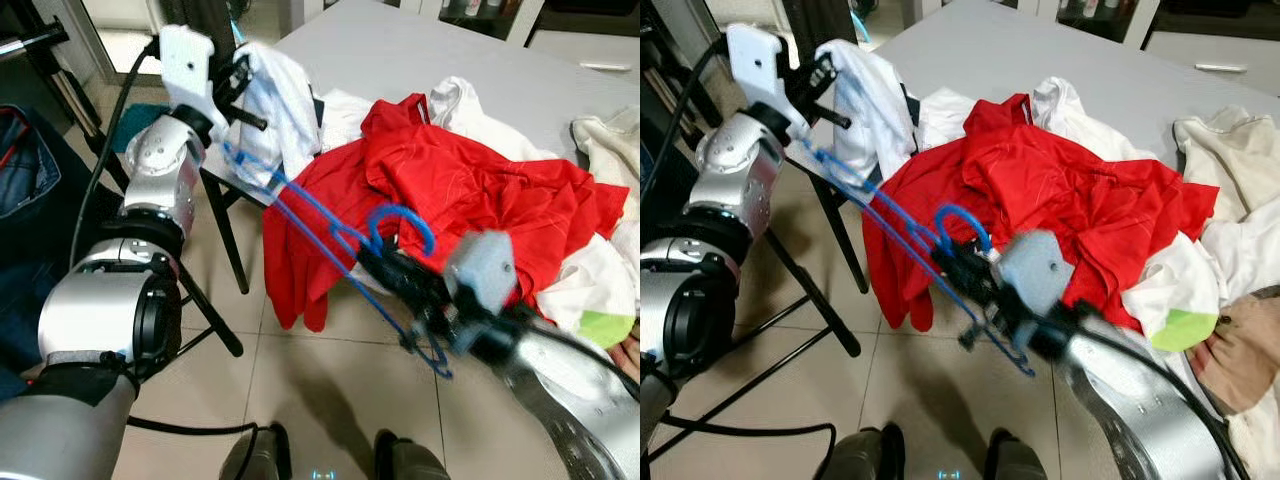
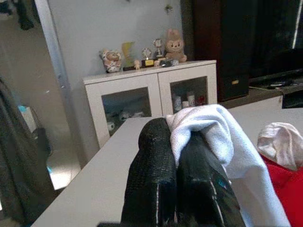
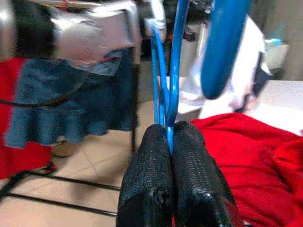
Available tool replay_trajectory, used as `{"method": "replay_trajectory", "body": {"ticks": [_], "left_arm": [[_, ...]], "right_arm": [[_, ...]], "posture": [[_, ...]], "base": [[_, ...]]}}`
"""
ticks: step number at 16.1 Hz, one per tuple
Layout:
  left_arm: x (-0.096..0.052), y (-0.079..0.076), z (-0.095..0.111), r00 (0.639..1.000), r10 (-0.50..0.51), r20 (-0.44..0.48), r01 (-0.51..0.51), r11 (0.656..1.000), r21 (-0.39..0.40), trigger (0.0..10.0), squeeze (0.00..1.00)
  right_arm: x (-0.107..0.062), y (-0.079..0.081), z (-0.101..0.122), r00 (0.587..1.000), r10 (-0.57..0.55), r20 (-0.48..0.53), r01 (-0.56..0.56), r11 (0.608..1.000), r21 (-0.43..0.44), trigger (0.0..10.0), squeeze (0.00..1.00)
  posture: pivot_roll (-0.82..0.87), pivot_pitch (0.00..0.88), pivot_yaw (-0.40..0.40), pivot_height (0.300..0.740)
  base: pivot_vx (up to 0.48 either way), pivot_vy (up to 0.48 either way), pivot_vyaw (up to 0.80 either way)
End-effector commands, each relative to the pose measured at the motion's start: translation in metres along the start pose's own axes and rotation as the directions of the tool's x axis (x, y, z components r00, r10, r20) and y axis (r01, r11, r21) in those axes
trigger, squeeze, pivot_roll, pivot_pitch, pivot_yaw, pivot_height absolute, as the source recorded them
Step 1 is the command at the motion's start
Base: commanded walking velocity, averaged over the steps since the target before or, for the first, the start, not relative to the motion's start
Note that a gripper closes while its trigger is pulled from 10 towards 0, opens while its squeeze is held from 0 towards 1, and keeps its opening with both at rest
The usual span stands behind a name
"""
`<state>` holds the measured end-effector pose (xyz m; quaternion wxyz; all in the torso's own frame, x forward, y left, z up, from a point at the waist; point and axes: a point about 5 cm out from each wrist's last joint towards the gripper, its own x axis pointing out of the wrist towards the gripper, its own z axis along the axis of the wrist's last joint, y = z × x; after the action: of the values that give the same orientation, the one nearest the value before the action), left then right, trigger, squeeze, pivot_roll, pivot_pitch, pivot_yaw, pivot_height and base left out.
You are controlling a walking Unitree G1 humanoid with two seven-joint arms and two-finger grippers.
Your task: Hang hanger
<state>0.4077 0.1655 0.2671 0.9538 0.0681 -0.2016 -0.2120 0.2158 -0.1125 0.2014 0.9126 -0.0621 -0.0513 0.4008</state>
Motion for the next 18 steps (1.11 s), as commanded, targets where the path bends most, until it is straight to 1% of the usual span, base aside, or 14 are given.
{"method": "replay_trajectory", "body": {"ticks": [1,3,6,8,11,12,15,18], "left_arm": [[0.006,-0.001,0.014,0.998,-0.023,0.051,0.021,0.999,0.040,0.0,0.00],[0.005,-0.003,0.011,0.998,-0.034,0.043,0.032,0.998,0.044,0.0,0.00],[0.004,-0.007,0.006,0.998,-0.048,0.028,0.047,0.997,0.054,0.0,0.00],[0.004,-0.008,0.005,0.998,-0.048,0.027,0.046,0.997,0.054,0.0,0.00],[0.004,-0.012,0.004,0.998,-0.059,0.026,0.057,0.997,0.059,0.0,0.00],[0.004,-0.015,0.002,0.997,-0.068,0.023,0.066,0.996,0.061,0.0,0.00],[0.004,-0.017,-0.001,0.997,-0.072,0.017,0.071,0.996,0.059,0.0,0.00],[0.003,-0.017,-0.003,0.998,-0.068,0.009,0.067,0.996,0.057,0.0,0.00]], "right_arm": [[0.002,-0.005,-0.007,0.997,-0.050,-0.051,0.050,0.999,0.000,10.0,0.00],[0.005,-0.018,-0.011,0.986,-0.144,-0.086,0.144,0.990,-0.003,10.0,0.00],[0.009,-0.031,-0.018,0.958,-0.245,-0.151,0.246,0.969,-0.009,10.0,0.00],[0.011,-0.038,-0.018,0.941,-0.295,-0.164,0.299,0.954,0.000,10.0,0.00],[0.017,-0.043,-0.013,0.930,-0.335,-0.151,0.345,0.938,0.040,10.0,0.00],[0.022,-0.044,-0.010,0.932,-0.336,-0.133,0.348,0.935,0.073,10.0,0.00],[0.025,-0.042,-0.001,0.950,-0.297,-0.098,0.306,0.947,0.095,10.0,0.00],[0.015,-0.046,0.002,0.960,-0.258,-0.110,0.268,0.960,0.079,10.0,0.00]], "posture": [[-0.02,0.111,0.068,0.740],[-0.02,0.107,0.069,0.740],[-0.02,0.106,0.070,0.740],[-0.02,0.106,0.069,0.740],[-0.02,0.103,0.070,0.740],[-0.02,0.101,0.071,0.740],[-0.02,0.101,0.071,0.740],[-0.02,0.101,0.071,0.740]], "base": [[0.000,0.000,0.00],[0.000,0.000,0.00],[0.000,0.000,0.00],[0.000,0.000,0.00],[0.000,0.000,0.00],[0.000,0.000,0.00],[0.000,0.000,0.00],[0.000,0.000,0.00]]}}
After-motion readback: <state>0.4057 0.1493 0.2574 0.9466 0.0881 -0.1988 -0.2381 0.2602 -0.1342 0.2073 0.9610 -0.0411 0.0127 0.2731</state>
